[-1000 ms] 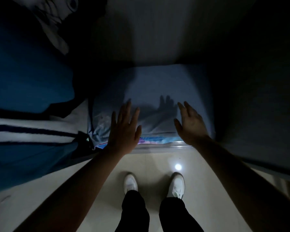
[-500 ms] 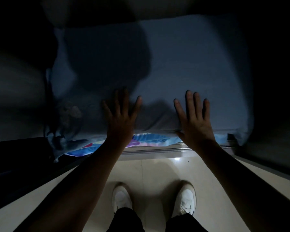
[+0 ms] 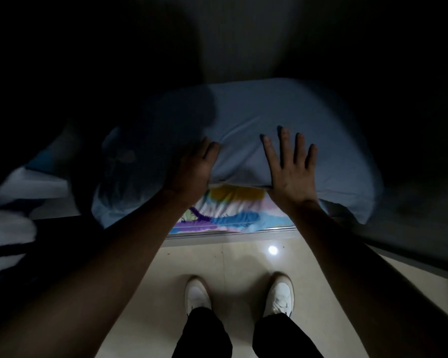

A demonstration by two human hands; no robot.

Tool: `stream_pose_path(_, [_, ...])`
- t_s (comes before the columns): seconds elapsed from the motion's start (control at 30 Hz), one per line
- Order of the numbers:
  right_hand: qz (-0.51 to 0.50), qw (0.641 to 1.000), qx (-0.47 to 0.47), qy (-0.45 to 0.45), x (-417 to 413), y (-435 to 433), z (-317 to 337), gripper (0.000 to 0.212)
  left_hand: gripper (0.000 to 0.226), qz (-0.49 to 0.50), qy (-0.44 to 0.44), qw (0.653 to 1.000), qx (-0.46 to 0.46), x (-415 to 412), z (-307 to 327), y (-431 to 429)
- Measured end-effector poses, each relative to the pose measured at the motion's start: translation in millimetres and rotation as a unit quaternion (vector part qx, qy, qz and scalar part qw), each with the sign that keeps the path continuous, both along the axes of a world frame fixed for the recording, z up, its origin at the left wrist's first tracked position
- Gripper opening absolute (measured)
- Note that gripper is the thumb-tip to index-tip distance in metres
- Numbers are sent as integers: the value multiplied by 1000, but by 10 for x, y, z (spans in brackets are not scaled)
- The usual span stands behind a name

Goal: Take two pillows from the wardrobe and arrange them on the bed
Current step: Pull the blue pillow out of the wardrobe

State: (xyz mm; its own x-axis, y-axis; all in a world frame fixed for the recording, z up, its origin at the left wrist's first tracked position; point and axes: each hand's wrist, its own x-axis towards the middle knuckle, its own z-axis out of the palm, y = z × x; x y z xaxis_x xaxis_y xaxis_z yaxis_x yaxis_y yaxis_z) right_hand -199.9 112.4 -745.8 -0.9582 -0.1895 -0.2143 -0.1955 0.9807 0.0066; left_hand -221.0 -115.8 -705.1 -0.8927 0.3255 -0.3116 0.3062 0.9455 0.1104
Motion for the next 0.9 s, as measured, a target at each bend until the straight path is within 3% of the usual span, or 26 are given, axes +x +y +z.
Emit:
stream_pose_path(0.2, [18, 998, -26, -59, -171, 114, 785, 98, 70, 40, 49, 995, 81, 137, 575, 86])
stream_pose_path(0.37, [14, 996, -55, -62, -93, 196, 991, 85, 116, 32, 18, 999, -33, 266, 526, 116])
stream_pose_path(0.4, [3, 996, -62, -64, -38, 209, 975, 84, 114, 34, 26, 998, -39, 280, 499, 145])
stream_pose_path(0.5, [-21, 995, -84, -55, 84, 205, 975, 81, 79, 53, 59, 996, -45, 257, 540, 207])
stream_pose_path(0.7, [-75, 988, -126, -52, 194, 151, 1373, 79, 63, 58, -20, 997, 45, 44, 1161, 226])
stream_pose_path(0.9, [-125, 978, -142, -91, 513, 235, 2069, 76, 57, -7, -27, 1000, 5, 166, 1873, 370])
